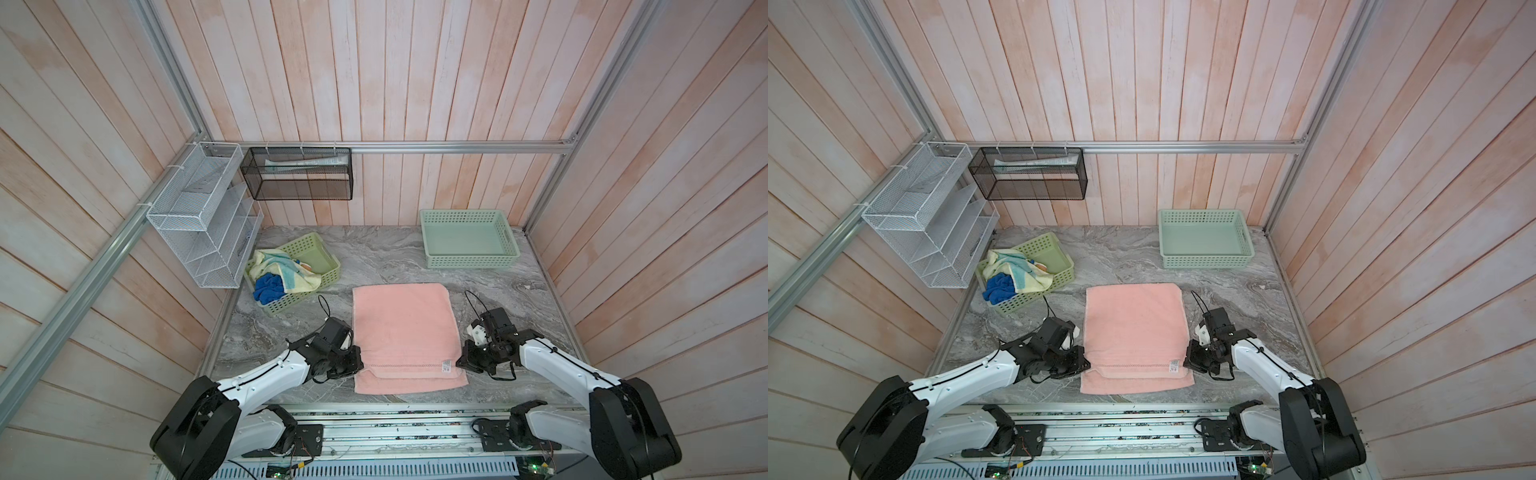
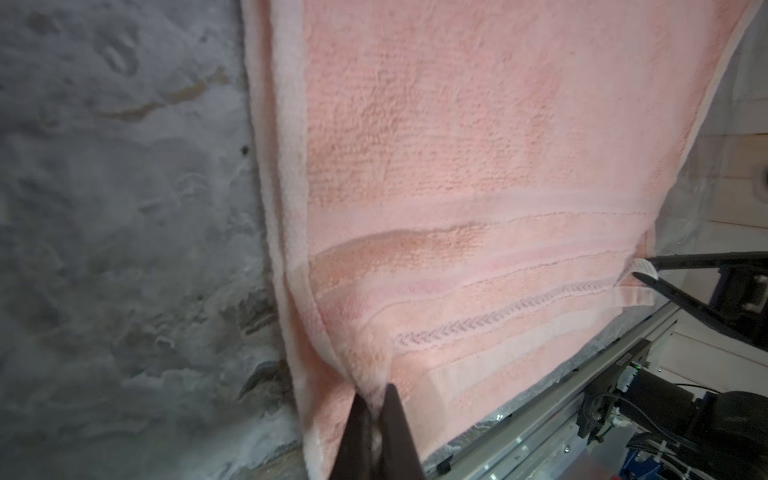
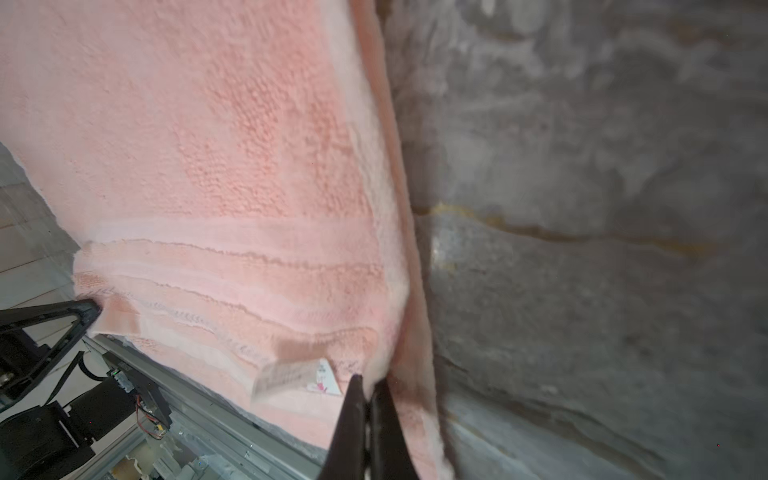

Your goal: Fold and stack the towels

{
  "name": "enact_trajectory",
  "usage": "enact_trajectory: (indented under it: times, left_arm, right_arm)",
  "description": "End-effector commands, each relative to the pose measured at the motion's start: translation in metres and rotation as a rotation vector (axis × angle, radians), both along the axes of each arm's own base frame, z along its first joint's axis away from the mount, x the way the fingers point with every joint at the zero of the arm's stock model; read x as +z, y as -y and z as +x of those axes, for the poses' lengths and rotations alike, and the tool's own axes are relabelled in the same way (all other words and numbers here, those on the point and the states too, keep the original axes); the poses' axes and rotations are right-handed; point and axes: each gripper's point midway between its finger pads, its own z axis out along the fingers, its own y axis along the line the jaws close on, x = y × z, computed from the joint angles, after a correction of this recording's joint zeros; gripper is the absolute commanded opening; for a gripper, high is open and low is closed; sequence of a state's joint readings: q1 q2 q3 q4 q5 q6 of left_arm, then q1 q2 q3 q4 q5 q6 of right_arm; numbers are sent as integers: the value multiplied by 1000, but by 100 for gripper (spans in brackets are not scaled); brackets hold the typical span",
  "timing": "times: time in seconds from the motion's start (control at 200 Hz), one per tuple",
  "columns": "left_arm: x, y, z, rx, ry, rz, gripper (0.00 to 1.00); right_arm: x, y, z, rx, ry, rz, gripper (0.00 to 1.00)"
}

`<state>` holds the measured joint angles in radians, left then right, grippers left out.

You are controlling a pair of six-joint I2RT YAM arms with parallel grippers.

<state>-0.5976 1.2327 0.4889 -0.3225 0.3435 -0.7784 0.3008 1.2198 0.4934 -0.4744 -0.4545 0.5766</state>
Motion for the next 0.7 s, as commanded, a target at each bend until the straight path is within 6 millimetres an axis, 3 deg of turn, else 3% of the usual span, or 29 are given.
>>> enact_trajectory:
  times: [0.0, 0.105, 0.185, 0.34, 0.445, 0.54, 0.62, 0.695]
  left_arm:
    - [3, -1, 25, 10, 56, -28, 0]
    - [5, -11, 46, 3, 75, 12, 0]
    - [20, -11, 63, -31, 103, 58, 0]
    - [66, -17, 81, -53, 190, 116, 0]
    - [95, -23, 76, -40, 232, 117, 0]
    - [112, -21, 64, -20, 246, 71, 0]
    - [110, -17, 49, -12, 233, 37, 0]
    - [89, -14, 35, -3, 189, 15, 0]
  right_arm:
    - [4, -10, 25, 8, 80, 29, 0]
    - [6, -15, 42, 27, 100, 23, 0]
    - [17, -17, 56, 48, 119, 8, 0]
    - [65, -13, 77, 81, 205, -51, 0]
    - [97, -5, 72, 78, 248, -83, 0]
    - [110, 7, 56, 50, 242, -119, 0]
    - [108, 14, 43, 19, 232, -125, 0]
    - [90, 13, 35, 1, 218, -104, 0]
